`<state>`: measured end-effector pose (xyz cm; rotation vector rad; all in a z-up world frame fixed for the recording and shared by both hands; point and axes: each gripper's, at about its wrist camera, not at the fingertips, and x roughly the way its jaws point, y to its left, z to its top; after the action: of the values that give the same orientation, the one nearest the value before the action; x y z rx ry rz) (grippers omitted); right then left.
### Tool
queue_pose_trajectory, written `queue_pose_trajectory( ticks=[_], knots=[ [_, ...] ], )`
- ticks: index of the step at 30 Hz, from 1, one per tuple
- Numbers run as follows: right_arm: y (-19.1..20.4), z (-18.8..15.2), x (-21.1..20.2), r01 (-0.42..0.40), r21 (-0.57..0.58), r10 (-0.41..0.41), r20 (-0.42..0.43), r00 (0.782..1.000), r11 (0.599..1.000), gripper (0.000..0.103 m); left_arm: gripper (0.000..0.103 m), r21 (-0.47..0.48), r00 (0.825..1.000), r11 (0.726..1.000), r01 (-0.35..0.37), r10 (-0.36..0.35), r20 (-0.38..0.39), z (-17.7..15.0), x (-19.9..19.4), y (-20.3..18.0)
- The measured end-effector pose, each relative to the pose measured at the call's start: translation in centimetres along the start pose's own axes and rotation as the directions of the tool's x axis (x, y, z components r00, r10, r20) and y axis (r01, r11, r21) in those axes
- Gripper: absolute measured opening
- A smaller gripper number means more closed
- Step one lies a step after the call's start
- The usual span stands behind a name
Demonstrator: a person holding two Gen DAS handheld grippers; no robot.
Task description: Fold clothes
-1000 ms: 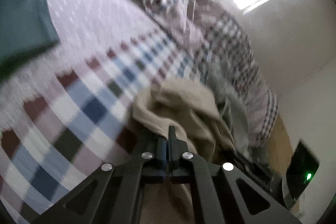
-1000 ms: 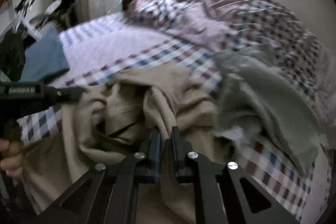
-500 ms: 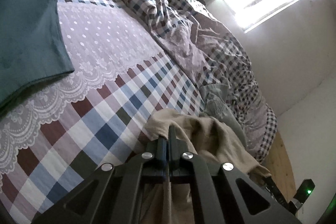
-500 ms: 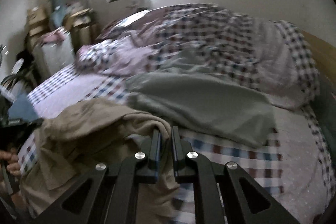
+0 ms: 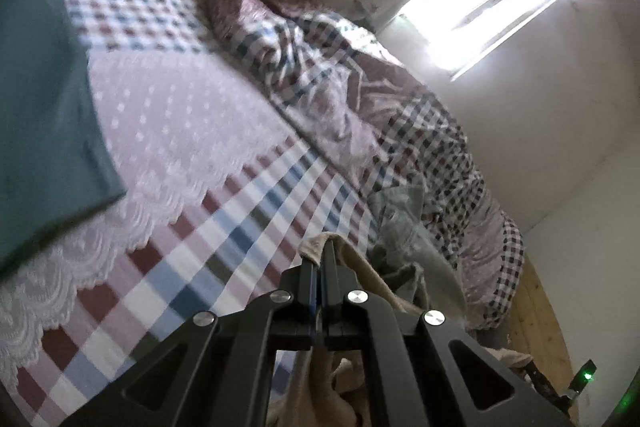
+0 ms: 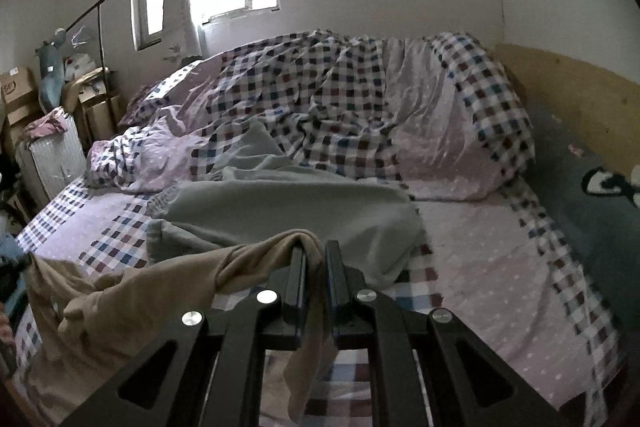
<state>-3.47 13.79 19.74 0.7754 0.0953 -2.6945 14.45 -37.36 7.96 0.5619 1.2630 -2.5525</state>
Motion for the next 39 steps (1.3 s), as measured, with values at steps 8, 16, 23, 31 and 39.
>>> queue_pose_trajectory(
  ticks=[8, 16, 23, 31, 39],
  knots=[
    [-1.7, 0.1, -2.1, 0.017, -0.022, -0.017, 0.027, 0.999, 1.000, 0.008, 0.000, 0.035, 0.986, 0.999, -0.005, -0.001, 0.167, 2.5, -2.5, -1.7],
    [-5.3, -1.3, -2.3, 0.069, 0.016, -0.069, 0.002, 0.998, 0.998, 0.007, 0.000, -0.045, 0.970, 0.997, -0.061, 0.070, 0.234, 4.1, -4.0, 1.0],
    [-8.9, -1.6, -3.5, 0.141, 0.075, -0.142, 0.003, 0.990, 0.987, 0.007, 0.000, -0.099, 0.934, 0.991, -0.088, 0.116, 0.338, 5.0, -6.3, 2.3],
    [-13.7, -1.0, -5.9, 0.224, 0.123, -0.226, 0.005, 0.974, 0.967, 0.007, 0.000, -0.124, 0.890, 0.991, -0.056, 0.106, 0.443, 8.6, -9.7, 1.4],
    [-17.6, 1.3, -9.1, 0.297, 0.157, -0.308, 0.051, 0.950, 0.942, 0.007, 0.000, -0.135, 0.842, 0.991, -0.013, 0.084, 0.533, 12.7, -12.9, 0.1]
  ],
)
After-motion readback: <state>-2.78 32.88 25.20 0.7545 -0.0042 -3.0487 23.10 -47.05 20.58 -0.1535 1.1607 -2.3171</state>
